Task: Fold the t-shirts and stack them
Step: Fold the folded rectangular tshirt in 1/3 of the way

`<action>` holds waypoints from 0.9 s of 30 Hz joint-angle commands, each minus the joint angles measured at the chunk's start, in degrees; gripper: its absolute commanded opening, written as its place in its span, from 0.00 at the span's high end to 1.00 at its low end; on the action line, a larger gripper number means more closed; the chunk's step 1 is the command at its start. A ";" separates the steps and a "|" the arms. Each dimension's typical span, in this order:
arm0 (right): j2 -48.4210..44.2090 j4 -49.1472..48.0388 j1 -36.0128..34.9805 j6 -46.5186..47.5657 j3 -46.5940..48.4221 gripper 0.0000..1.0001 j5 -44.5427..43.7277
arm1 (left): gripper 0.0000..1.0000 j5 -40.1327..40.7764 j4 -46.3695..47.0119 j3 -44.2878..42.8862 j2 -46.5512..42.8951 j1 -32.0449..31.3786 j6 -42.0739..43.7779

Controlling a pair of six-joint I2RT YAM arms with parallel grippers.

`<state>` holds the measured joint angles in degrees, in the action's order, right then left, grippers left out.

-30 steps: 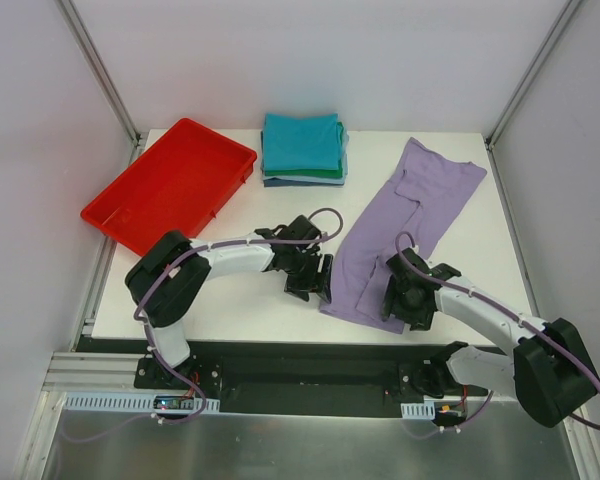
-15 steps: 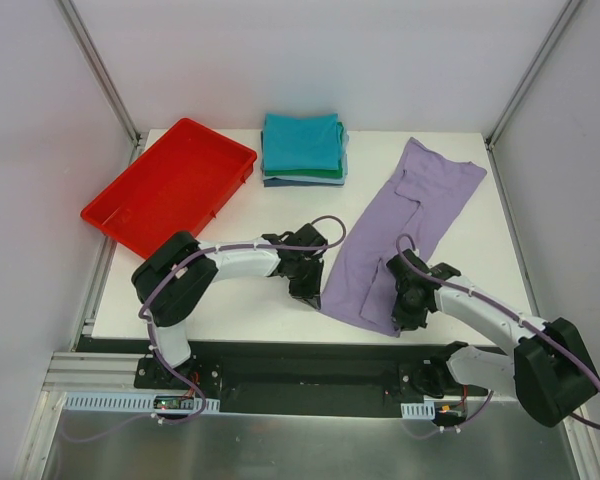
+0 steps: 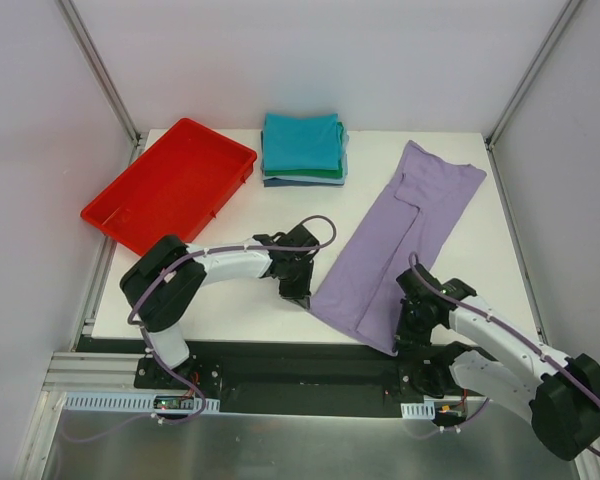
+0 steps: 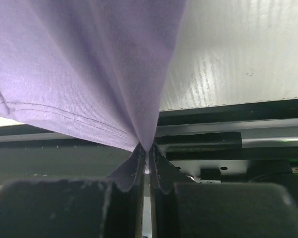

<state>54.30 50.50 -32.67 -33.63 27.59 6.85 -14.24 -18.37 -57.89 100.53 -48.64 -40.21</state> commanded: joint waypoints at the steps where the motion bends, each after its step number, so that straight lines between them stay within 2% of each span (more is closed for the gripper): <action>1: -2.01 0.22 -1.52 0.14 -1.23 0.96 3.07 | 1.00 2.99 -3.51 1.38 -3.59 0.92 1.09; 5: -1.92 -6.27 -5.64 -3.19 -1.58 1.00 7.37 | 1.00 -0.26 -3.78 1.99 -5.25 1.79 1.54; 9: -1.48 -9.19 -12.23 -6.09 0.70 1.00 8.97 | 1.00 1.93 -5.26 5.58 -11.48 2.32 0.92; 13: 2.46 -14.45 -20.40 -6.45 4.39 1.00 15.98 | 1.00 7.19 -10.35 9.45 -19.57 3.20 1.01; 17: 9.23 -17.44 -26.82 -4.52 9.40 1.00 19.25 | 1.00 12.21 -17.12 10.95 -27.21 3.91 1.09; 22: 13.11 -17.98 -27.98 -1.62 12.92 1.00 19.43 | 1.00 13.80 -19.25 9.82 -32.85 4.00 2.59; 27: 9.78 -17.63 -24.83 -0.74 12.05 1.00 18.46 | 1.00 13.36 -18.55 3.85 -29.44 4.00 3.29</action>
<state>67.09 32.45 -59.90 -35.88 38.89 24.69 -2.66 -35.77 -48.60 68.79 -45.25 -38.81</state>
